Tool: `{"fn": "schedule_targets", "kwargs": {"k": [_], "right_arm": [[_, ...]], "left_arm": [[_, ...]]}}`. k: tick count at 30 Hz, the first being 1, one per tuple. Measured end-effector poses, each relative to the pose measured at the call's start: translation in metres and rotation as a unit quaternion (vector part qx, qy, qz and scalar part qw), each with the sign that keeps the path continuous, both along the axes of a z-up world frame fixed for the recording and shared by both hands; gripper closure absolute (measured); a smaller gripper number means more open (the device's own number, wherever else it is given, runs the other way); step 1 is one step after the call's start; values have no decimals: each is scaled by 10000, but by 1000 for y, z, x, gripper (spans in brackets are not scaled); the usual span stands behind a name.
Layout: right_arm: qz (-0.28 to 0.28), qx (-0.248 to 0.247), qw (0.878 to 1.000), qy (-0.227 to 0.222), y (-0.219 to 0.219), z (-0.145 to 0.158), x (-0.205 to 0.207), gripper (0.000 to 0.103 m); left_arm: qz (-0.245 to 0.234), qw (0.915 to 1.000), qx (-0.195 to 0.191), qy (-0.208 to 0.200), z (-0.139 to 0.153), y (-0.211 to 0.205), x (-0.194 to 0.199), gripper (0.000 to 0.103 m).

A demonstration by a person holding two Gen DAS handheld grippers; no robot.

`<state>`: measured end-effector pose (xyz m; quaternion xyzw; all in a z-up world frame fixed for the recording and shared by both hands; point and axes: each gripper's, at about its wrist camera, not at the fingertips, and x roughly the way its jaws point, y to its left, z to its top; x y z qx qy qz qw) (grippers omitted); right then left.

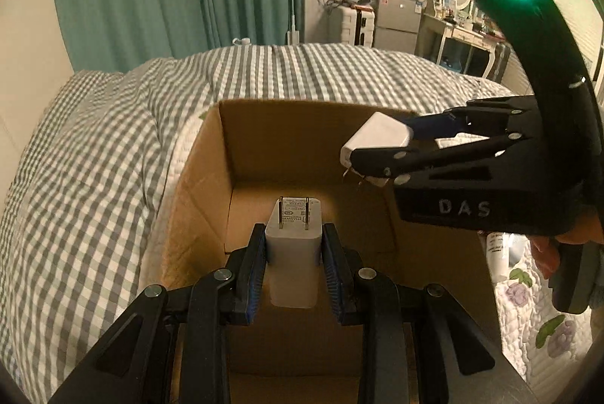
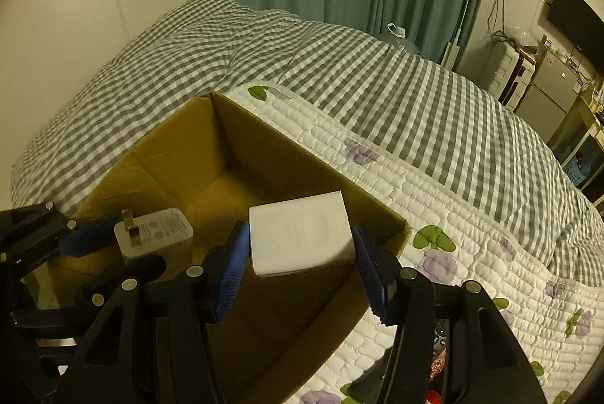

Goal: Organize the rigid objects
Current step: 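Carry both held items over the cardboard box and open both tools to drop them, then grasp the black TV remote with the left tool while the right tool grasps the white cylindrical bottle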

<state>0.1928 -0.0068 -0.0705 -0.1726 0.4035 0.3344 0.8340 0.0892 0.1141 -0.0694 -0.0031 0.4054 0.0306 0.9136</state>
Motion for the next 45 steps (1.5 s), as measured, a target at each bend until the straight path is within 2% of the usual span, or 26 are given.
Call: {"fn": "schedule_targets", "kwargs": {"k": [2, 4, 5, 6, 7, 15, 21, 25, 30, 36, 45], "right_arm": [[-70, 62, 9999, 61, -2, -1, 2, 46], [-124, 175, 9998, -21, -6, 3, 1, 34], [-168, 249, 9995, -110, -10, 9, 0, 25], [-210, 312, 9991, -173, -13, 15, -1, 22], [-276, 375, 9986, -247, -19, 23, -2, 22], [-773, 369, 9927, -847, -84, 84, -20, 9], [-1254, 230, 9839, -1250, -160, 122, -44, 8], [-1519, 157, 9800, -1274, -207, 129, -53, 8], [-1752, -17, 9778, -1148, -248, 111, -53, 8], [-1862, -180, 9786, -857, -275, 70, -40, 8], [-2111, -416, 9766, -39, -283, -25, 3, 9]], "left_arm": [[35, 10000, -18, 58, -2, 1, 1, 74], [100, 9999, -31, 39, 0, 1, -2, 71], [121, 9999, -15, 4, 1, 1, -3, 64], [159, 9999, 19, -39, 5, 0, -5, 50], [215, 9997, 58, -99, 11, -2, -9, 46], [173, 9983, 316, -450, 56, -42, -28, 38], [-57, 9970, 303, -710, 83, -98, -36, 37], [-152, 9969, 211, -740, 86, -133, -32, 37], [-265, 9980, 181, -542, 68, -174, -18, 37], [-178, 9997, 136, -131, 33, -201, 6, 37], [-409, 9972, 454, 435, -39, -231, 51, 37]]}}
